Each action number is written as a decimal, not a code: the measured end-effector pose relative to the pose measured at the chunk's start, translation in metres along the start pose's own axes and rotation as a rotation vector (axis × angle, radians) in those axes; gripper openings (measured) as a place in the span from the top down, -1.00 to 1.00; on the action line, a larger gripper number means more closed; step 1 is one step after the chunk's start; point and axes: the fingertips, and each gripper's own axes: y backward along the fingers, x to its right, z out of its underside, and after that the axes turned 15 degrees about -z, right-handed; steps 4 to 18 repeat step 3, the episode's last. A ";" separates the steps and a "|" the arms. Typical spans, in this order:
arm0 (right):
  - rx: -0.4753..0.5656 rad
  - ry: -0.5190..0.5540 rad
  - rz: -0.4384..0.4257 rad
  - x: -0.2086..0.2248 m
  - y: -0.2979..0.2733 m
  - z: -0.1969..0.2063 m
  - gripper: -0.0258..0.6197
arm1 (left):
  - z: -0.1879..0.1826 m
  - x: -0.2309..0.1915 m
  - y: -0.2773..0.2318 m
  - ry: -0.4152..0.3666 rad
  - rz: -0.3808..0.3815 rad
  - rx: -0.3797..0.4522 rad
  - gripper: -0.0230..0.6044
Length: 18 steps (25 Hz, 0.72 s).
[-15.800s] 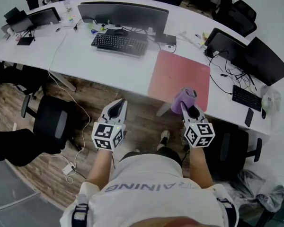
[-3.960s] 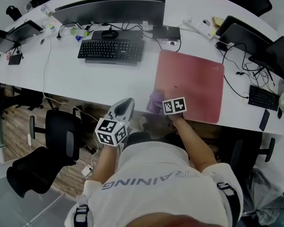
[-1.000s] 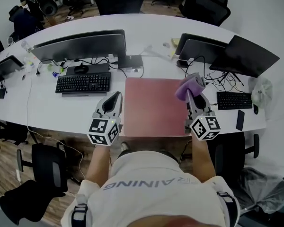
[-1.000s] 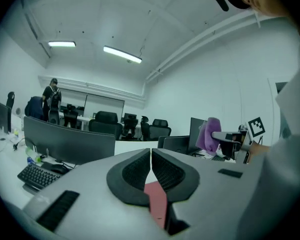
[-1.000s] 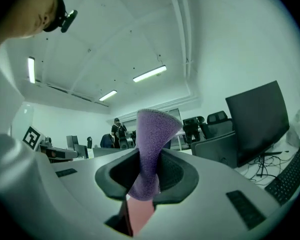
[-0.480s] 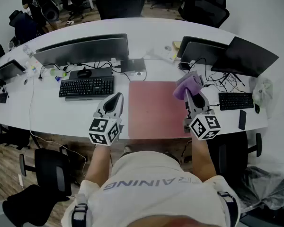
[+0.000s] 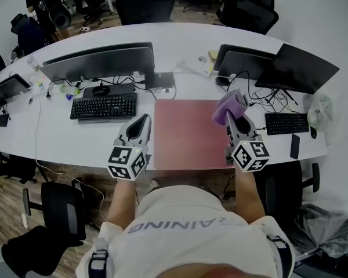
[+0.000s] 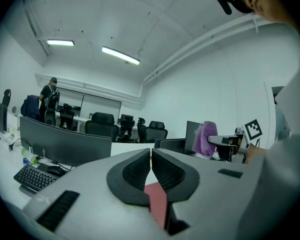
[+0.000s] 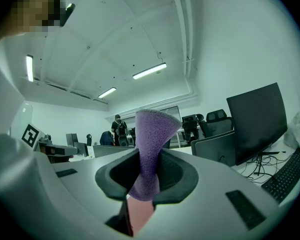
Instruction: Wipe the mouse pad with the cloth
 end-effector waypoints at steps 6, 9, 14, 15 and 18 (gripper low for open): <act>-0.007 0.002 -0.007 0.000 0.004 0.000 0.62 | -0.003 0.006 0.006 -0.007 0.000 0.009 0.82; -0.007 0.002 -0.007 0.000 0.004 0.000 0.62 | -0.003 0.006 0.006 -0.007 0.000 0.009 0.82; -0.007 0.002 -0.007 0.000 0.004 0.000 0.62 | -0.003 0.006 0.006 -0.007 0.000 0.009 0.82; -0.007 0.002 -0.007 0.000 0.004 0.000 0.62 | -0.003 0.006 0.006 -0.007 0.000 0.009 0.82; -0.007 0.002 -0.007 0.000 0.004 0.000 0.62 | -0.003 0.006 0.006 -0.007 0.000 0.009 0.82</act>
